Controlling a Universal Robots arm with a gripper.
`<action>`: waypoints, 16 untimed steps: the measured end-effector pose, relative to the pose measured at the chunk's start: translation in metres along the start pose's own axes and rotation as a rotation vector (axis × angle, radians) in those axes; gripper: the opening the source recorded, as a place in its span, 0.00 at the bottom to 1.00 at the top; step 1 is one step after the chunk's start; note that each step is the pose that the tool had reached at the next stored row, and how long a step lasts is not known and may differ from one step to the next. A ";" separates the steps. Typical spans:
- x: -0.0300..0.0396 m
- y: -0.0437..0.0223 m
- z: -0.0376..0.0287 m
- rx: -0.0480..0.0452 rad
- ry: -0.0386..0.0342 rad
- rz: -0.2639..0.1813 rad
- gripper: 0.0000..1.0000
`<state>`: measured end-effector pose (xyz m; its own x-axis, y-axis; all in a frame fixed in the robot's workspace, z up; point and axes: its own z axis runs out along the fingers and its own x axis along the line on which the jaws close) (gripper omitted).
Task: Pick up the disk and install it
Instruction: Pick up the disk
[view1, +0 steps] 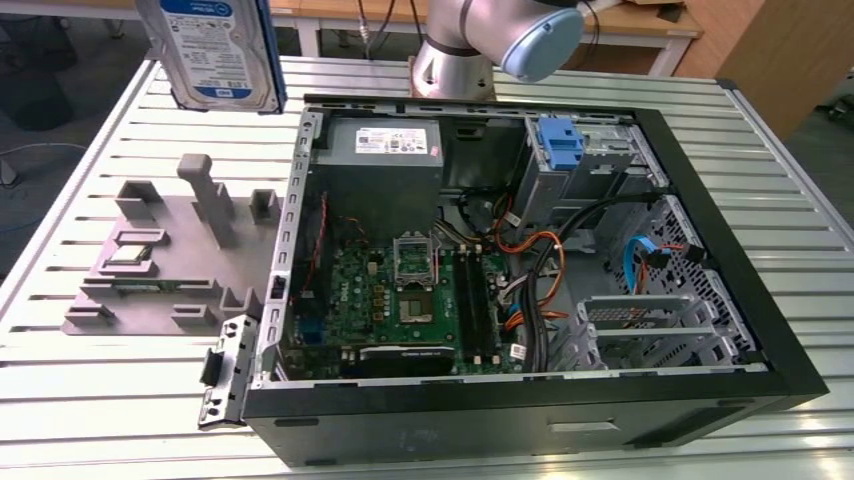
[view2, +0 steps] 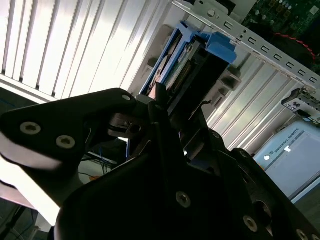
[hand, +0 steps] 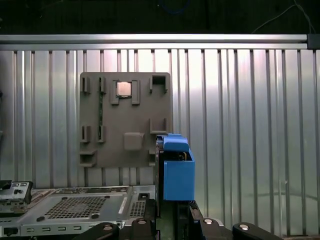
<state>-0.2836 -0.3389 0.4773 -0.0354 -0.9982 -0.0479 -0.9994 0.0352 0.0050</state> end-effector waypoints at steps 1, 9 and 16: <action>-0.0001 -0.0031 0.0000 0.0000 -0.0002 0.000 0.35; -0.0010 -0.0292 0.0000 0.0000 -0.0004 0.000 0.35; -0.0020 -0.0568 0.0000 0.0000 -0.0004 0.000 0.35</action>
<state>-0.2268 -0.3388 0.4771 -0.0355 -0.9982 -0.0483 -0.9994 0.0353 0.0050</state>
